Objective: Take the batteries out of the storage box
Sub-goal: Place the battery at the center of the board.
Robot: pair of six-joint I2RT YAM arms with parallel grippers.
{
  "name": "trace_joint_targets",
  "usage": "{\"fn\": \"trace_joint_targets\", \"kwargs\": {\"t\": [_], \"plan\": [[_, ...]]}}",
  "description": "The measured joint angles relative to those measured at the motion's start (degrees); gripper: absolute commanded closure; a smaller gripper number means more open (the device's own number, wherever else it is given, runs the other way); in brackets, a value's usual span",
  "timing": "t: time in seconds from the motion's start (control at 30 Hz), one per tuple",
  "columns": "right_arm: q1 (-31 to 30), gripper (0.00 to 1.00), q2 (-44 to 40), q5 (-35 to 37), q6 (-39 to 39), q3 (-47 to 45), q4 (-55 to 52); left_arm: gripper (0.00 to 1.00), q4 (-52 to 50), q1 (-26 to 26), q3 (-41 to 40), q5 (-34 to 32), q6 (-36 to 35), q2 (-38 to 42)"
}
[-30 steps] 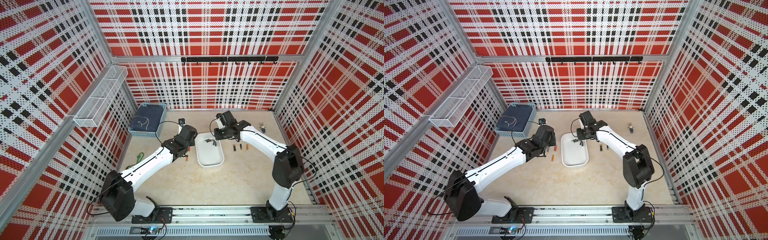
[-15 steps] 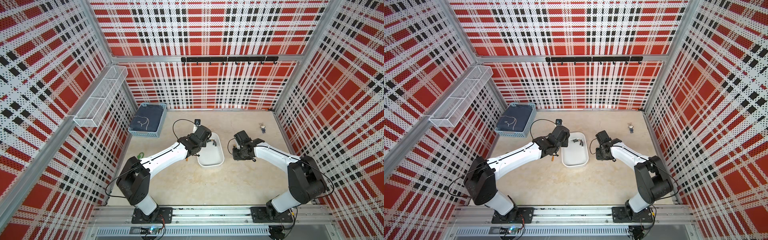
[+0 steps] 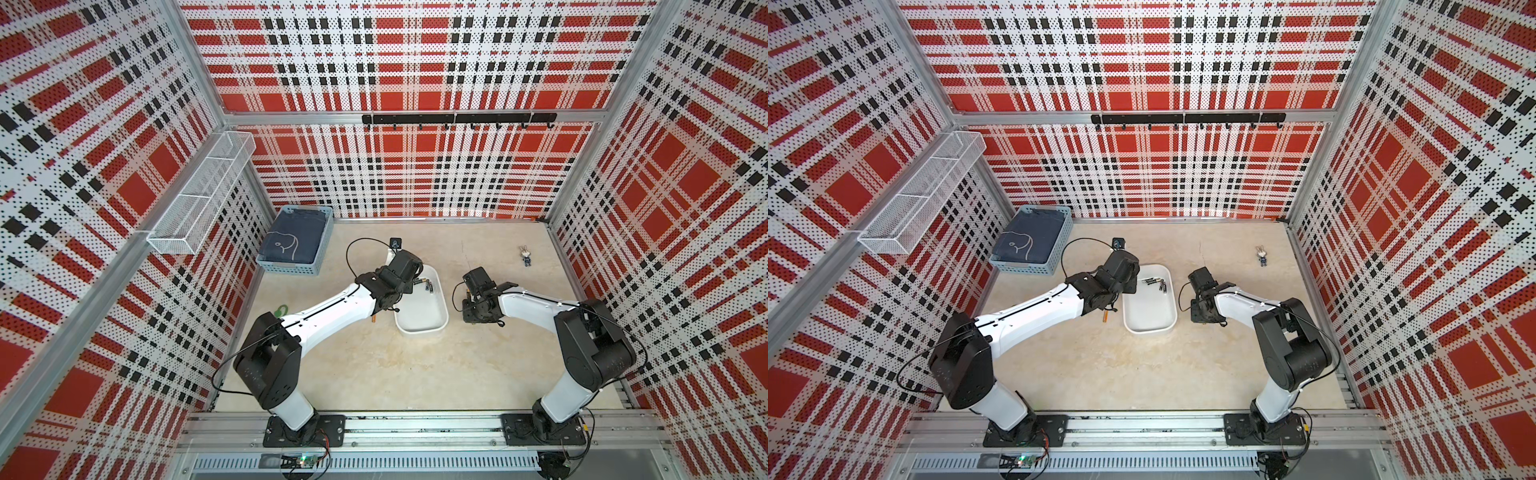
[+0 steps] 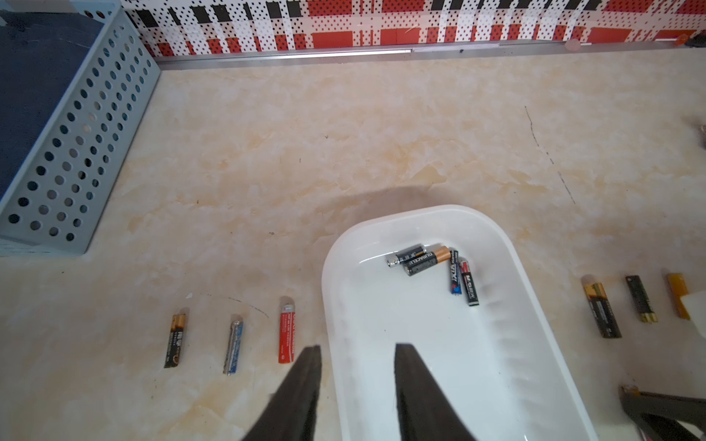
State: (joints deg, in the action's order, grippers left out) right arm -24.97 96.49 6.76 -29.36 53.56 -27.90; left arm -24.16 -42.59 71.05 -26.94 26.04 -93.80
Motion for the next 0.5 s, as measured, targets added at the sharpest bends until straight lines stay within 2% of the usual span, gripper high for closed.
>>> {"fn": "trace_joint_targets", "kwargs": {"t": [0.27,0.4,0.5], "plan": [[0.0,0.62,-1.1,0.8,-0.2,0.0,-0.4,0.59,-2.6,-0.2,8.7,4.1,-0.6,-9.0],[0.0,0.55,-7.8,1.6,0.0,-0.2,-0.4,0.6,-3.3,-0.4,13.4,7.3,-0.6,-13.4],[0.0,0.49,-17.2,3.0,1.0,-3.2,4.3,0.61,-3.3,-0.6,17.0,9.2,-0.6,-17.4]]}}
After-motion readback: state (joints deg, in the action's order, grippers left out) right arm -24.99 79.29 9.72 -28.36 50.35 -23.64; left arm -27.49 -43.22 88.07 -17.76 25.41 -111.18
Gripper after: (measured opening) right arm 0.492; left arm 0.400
